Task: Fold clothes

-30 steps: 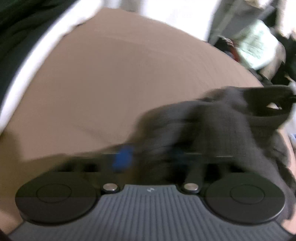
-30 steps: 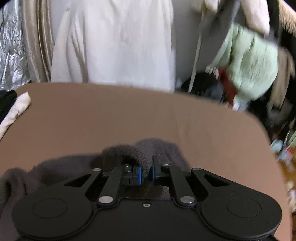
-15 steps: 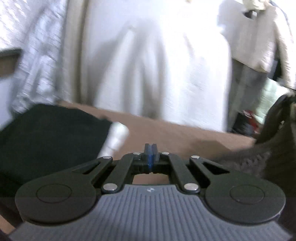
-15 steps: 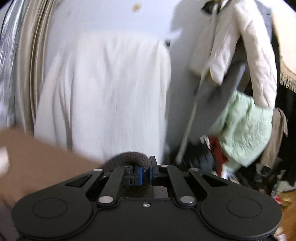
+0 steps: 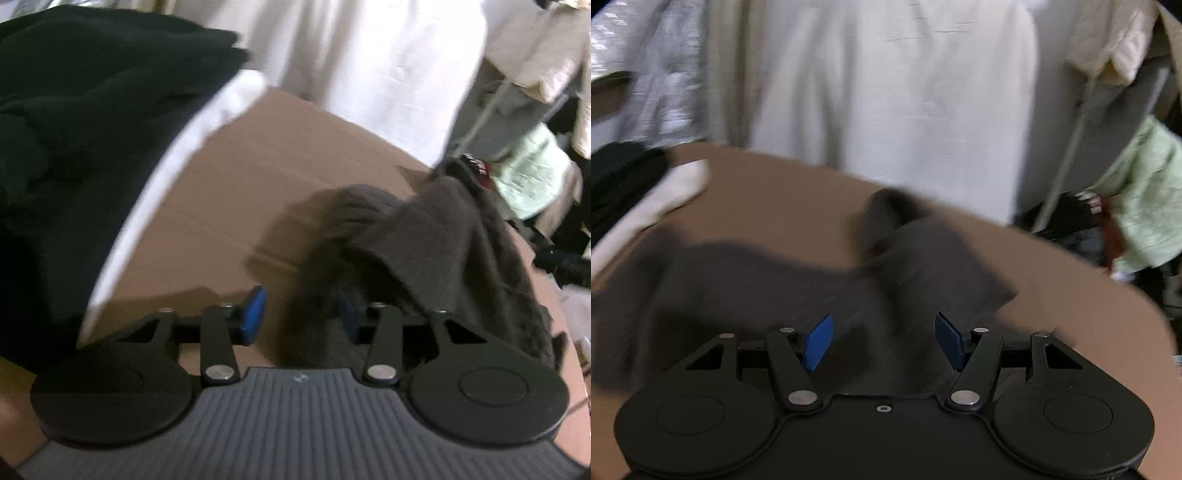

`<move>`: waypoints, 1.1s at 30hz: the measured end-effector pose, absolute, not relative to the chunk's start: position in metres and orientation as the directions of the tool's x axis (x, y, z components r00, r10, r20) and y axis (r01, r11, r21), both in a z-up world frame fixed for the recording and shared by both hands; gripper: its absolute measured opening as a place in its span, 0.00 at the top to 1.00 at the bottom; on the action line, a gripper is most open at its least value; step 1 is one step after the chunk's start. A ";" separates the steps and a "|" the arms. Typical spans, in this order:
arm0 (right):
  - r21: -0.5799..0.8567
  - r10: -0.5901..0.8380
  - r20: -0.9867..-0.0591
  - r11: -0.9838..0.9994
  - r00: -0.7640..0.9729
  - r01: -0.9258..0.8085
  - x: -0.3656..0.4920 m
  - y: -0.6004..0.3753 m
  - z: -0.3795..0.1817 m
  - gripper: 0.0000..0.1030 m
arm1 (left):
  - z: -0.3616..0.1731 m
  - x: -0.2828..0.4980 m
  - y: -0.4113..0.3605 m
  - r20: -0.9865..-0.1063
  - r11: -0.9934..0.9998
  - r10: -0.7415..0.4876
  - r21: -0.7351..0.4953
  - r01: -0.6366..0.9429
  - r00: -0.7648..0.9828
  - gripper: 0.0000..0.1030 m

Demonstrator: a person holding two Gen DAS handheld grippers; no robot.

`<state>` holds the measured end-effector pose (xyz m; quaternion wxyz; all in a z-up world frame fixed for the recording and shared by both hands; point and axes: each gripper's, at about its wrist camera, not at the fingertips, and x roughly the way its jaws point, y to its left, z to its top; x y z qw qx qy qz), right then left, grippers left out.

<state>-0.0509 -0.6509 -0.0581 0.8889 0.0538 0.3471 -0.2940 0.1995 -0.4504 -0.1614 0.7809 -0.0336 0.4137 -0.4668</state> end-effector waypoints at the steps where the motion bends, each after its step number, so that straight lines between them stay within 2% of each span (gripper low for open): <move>1: -0.076 -0.446 -0.653 0.843 0.612 0.533 -0.059 -0.641 -0.060 0.35 | -0.161 0.194 -0.452 -0.606 0.552 -0.766 -0.451 0.701 0.214 0.47; 4: -0.014 -0.350 -0.667 0.889 0.658 0.458 -0.072 -0.617 -0.066 0.35 | -0.165 0.191 -0.457 -0.594 0.520 -0.786 -0.488 0.701 0.169 0.37; 6: -0.019 -0.318 -0.685 0.907 0.655 0.421 -0.068 -0.609 -0.071 0.35 | -0.176 0.189 -0.448 -0.610 0.514 -0.780 -0.495 0.701 0.141 0.19; 9: -0.023 -0.271 -0.712 0.931 0.648 0.364 -0.061 -0.596 -0.078 0.32 | -0.194 0.187 -0.456 -0.638 0.487 -0.766 -0.504 0.713 0.073 0.14; 11: -0.024 -0.239 -0.729 0.945 0.641 0.325 -0.057 -0.587 -0.082 0.32 | -0.203 0.184 -0.468 -0.668 0.471 -0.742 -0.472 0.745 0.047 0.14; 13: -0.025 -0.208 -0.746 0.958 0.632 0.286 -0.053 -0.579 -0.087 0.32 | -0.204 0.176 -0.475 -0.679 0.468 -0.729 -0.401 0.788 0.087 0.24; 15: -0.024 -0.177 -0.763 0.969 0.622 0.245 -0.048 -0.570 -0.091 0.32 | -0.199 0.169 -0.476 -0.673 0.470 -0.729 -0.358 0.807 0.126 0.72; 17: -0.023 -0.146 -0.779 0.978 0.610 0.205 -0.044 -0.562 -0.096 0.32 | -0.188 0.171 -0.472 -0.648 0.477 -0.747 -0.362 0.801 0.152 0.82; 19: -0.020 -0.116 -0.794 0.986 0.596 0.164 -0.039 -0.553 -0.101 0.32 | -0.164 0.166 -0.463 -0.592 0.499 -0.763 -0.281 0.820 0.261 0.86; 20: -0.018 -0.101 -0.802 0.989 0.589 0.144 -0.037 -0.549 -0.103 0.32 | -0.149 0.159 -0.456 -0.533 0.512 -0.775 -0.217 0.831 0.338 0.87; 22: -0.014 -0.072 -0.816 0.995 0.574 0.104 -0.033 -0.540 -0.108 0.32 | -0.116 0.137 -0.437 -0.338 0.552 -0.796 -0.061 0.832 0.503 0.87; 23: -0.012 -0.067 -0.809 0.995 0.584 0.098 -0.033 -0.541 -0.108 0.36 | -0.105 0.123 -0.431 -0.253 0.594 -0.774 0.029 0.804 0.581 0.87; 24: 0.005 -0.043 -0.808 0.997 0.587 0.080 -0.035 -0.541 -0.112 0.42 | -0.099 0.114 -0.425 -0.185 0.634 -0.748 0.083 0.769 0.637 0.86; 25: 0.022 -0.018 -0.807 0.998 0.591 0.061 -0.037 -0.541 -0.116 0.71 | -0.096 0.108 -0.419 -0.134 0.663 -0.731 0.092 0.743 0.669 0.86; 26: 0.037 0.005 -0.805 0.998 0.593 0.043 -0.039 -0.541 -0.119 0.83 | -0.095 0.104 -0.412 -0.105 0.682 -0.719 0.087 0.727 0.687 0.85; 27: 0.032 0.003 -0.815 0.999 0.579 0.040 -0.040 -0.539 -0.126 0.83 | -0.099 0.105 -0.408 -0.126 0.681 -0.719 0.069 0.729 0.684 0.82; 28: 0.027 0.002 -0.825 0.999 0.565 0.036 -0.041 -0.537 -0.133 0.85 | -0.104 0.107 -0.408 -0.178 0.682 -0.710 0.065 0.728 0.681 0.78; 30: 0.025 0.014 -0.836 1.000 0.549 0.013 -0.048 -0.531 -0.138 0.86 | -0.113 0.117 -0.411 -0.310 0.705 -0.662 0.051 0.708 0.682 0.77; 33: 0.052 0.057 -0.846 0.998 0.530 -0.025 -0.055 -0.529 -0.138 0.86 | -0.120 0.150 -0.399 -0.474 0.732 -0.640 -0.137 0.667 0.605 0.77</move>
